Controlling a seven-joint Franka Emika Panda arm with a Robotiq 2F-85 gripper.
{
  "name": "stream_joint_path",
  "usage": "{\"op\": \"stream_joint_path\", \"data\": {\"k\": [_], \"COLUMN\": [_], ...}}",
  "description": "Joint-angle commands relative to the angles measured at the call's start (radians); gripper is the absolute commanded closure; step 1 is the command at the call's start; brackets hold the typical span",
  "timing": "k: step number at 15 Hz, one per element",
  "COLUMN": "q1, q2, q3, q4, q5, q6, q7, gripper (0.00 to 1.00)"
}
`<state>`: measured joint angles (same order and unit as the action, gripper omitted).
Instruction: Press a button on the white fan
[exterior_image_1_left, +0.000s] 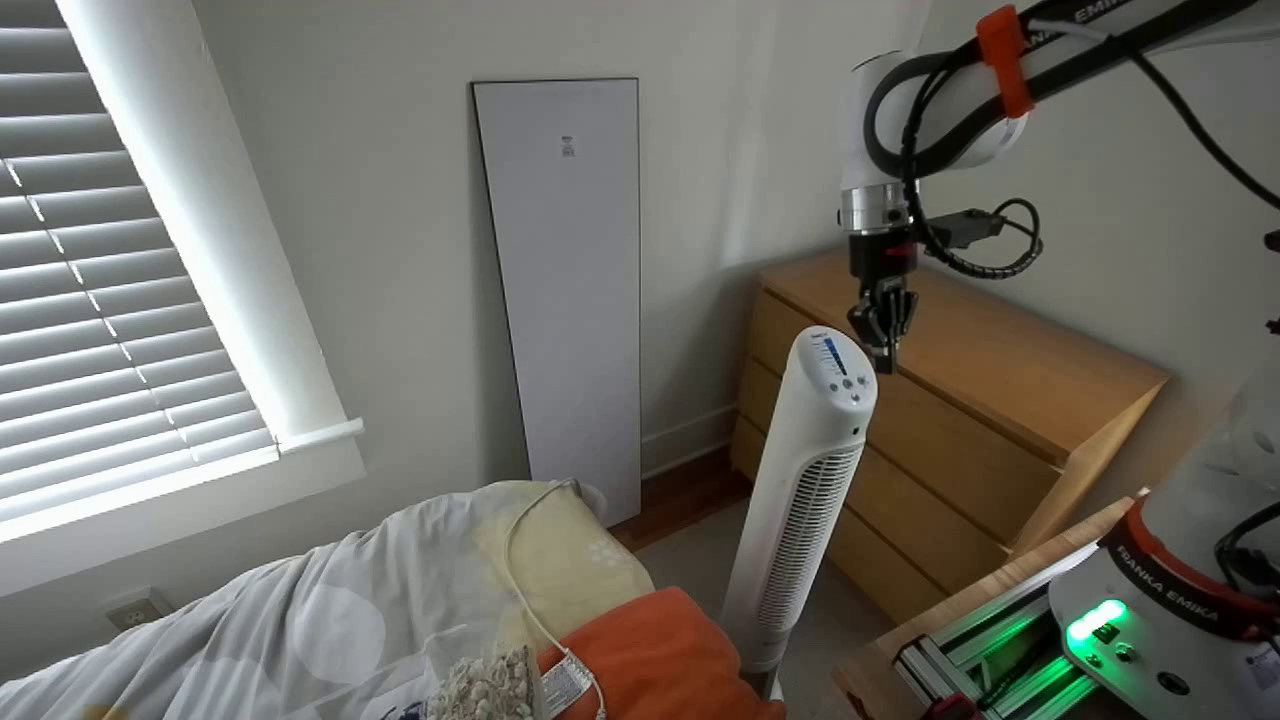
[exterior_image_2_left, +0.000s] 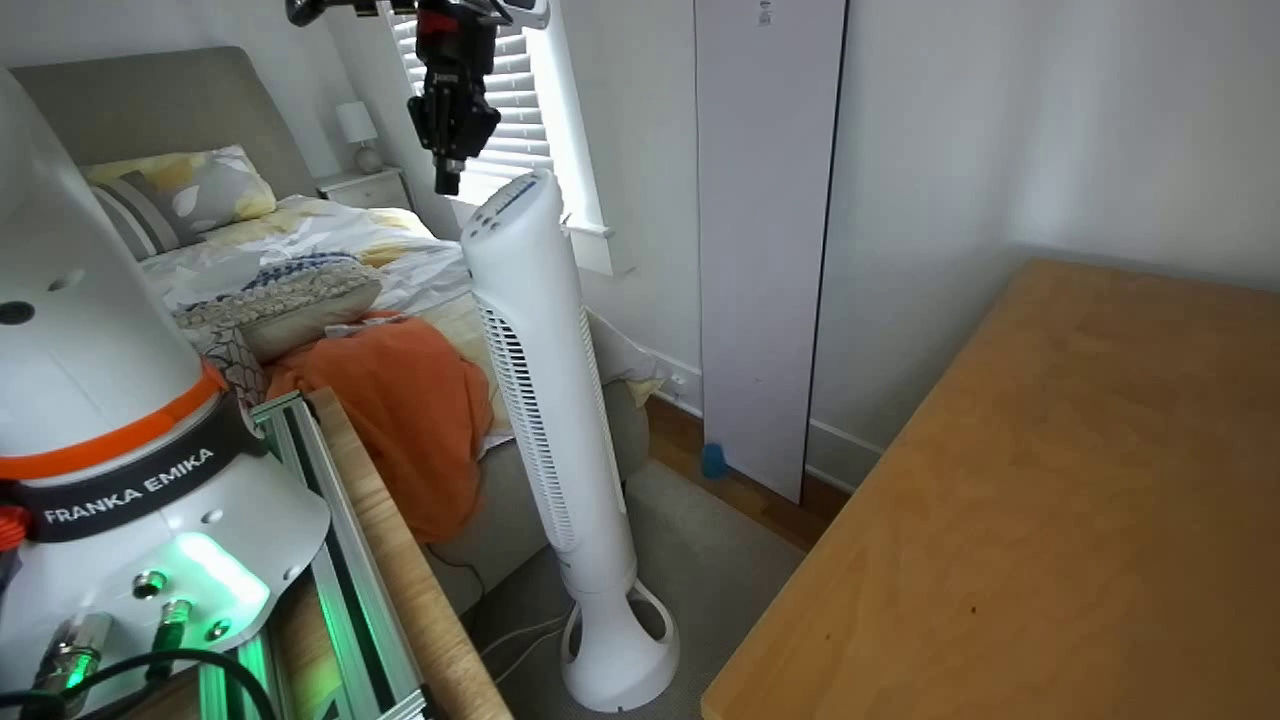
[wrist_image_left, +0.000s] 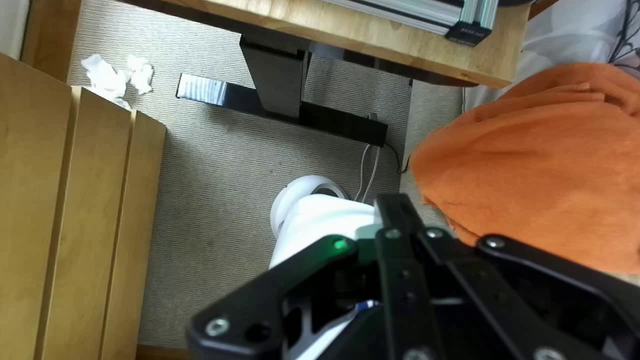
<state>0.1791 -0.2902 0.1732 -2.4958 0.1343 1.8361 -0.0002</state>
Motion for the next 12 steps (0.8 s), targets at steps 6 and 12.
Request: {"op": "stream_joint_path", "data": {"k": [6, 12], "q1": [0.002, -0.023], "q2": [-0.36, -0.537], "q3": [0.01, 0.021], "q4": [-0.083, -0.109], "q5": [-0.018, 0.009], "q6": [-0.079, -0.032], "q7": [0.092, 0.223], "gripper": [0.58, 0.13]}}
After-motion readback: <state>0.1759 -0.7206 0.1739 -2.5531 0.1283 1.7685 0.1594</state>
